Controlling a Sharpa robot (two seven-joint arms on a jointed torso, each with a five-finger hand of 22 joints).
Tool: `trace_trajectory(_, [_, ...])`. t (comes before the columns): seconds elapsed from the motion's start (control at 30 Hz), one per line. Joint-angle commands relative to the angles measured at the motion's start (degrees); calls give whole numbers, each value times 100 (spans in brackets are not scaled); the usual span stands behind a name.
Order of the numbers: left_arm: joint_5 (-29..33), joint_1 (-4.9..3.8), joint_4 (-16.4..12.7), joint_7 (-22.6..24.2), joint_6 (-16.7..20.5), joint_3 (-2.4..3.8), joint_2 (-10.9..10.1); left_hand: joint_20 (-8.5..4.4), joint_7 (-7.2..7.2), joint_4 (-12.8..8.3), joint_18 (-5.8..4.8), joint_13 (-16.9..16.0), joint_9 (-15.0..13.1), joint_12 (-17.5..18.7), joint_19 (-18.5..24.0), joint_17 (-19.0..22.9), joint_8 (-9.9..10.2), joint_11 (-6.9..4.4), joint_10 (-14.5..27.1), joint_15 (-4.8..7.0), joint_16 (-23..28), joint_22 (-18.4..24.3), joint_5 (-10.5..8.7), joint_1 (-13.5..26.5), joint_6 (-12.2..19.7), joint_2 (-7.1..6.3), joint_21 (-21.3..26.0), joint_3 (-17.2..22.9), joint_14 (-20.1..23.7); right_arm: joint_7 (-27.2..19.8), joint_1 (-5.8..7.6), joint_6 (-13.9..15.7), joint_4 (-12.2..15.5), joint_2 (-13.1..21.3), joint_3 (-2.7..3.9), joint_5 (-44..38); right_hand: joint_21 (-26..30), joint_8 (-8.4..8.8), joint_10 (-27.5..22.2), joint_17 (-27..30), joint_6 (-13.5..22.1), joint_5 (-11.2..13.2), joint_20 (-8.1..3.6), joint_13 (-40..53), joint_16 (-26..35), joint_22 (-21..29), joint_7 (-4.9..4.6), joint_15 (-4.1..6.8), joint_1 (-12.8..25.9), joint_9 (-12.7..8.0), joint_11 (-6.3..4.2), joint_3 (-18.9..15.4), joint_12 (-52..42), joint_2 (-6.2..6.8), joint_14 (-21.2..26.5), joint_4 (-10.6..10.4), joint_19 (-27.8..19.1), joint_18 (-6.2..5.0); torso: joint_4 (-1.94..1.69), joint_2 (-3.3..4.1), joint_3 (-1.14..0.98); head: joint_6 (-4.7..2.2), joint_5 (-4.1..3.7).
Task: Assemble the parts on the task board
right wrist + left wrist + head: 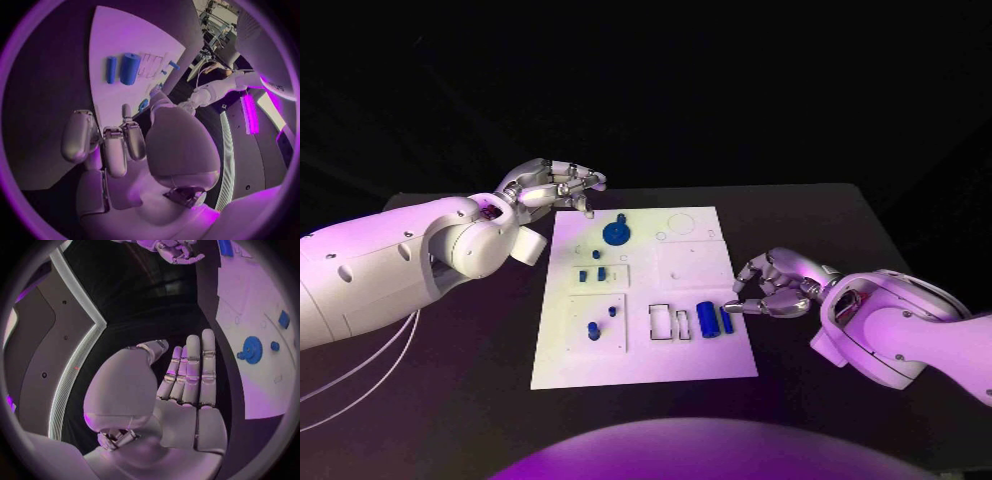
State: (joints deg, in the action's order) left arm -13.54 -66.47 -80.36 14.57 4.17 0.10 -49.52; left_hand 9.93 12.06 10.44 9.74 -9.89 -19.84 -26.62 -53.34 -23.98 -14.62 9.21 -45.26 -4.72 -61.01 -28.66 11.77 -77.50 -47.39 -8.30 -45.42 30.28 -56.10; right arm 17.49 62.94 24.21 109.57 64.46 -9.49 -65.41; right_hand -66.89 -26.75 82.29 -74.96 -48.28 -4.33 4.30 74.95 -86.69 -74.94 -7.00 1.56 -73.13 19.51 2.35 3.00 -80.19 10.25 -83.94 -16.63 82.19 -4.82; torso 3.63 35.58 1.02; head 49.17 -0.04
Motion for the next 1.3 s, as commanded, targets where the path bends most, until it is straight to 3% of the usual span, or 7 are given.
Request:
trace_trajectory(0.03, [58,4,-4,59,-55,3,1,15,27,30,77,5,-4,-27,-20,8,-21,-11,31,-13,-5,5,21,60,29,-4,20,10,42,424,-99,117,-21,-75,-3,-546,-19,20,22,-633,-32,-8,2,285,-20,-681,1,13,51,-6,1,-72,-30,-31,-439,-1,43,46,-19,-15,15,21,-15])
trace_trajectory(0.63, [66,7,-16,58,-76,2,-6,17,25,33,77,5,-6,-43,-25,8,-31,-12,42,-12,-8,13,22,63,31,0,30,12,44,581,-361,200,-362,-640,-7,-1051,-54,31,26,-676,-68,-13,3,315,-39,-707,4,12,-59,-36,-1,-270,-29,-137,-444,13,55,53,-16,14,-5,37,-10])
trace_trajectory(0.9, [75,7,-14,45,-101,2,-4,17,25,33,77,5,-6,-43,-25,8,-31,-12,42,-12,-8,13,22,63,31,0,30,12,44,734,-435,89,-508,-825,-7,-1089,-62,29,26,-684,-80,-12,3,318,-42,-711,6,13,-86,-39,-2,-291,-29,-146,-445,15,57,55,-17,23,-4,73,33])
trace_trajectory(1.3, [77,7,0,42,-92,2,-8,17,25,38,77,4,-7,-50,-27,8,-36,-12,47,-13,-10,17,22,68,32,1,35,11,46,948,-562,-206,-590,-1011,-6,-1212,-78,2,38,-714,-167,-12,-2,340,-54,-725,27,23,-176,-42,-18,-364,-33,-191,-450,13,62,57,-33,25,3,83,25])
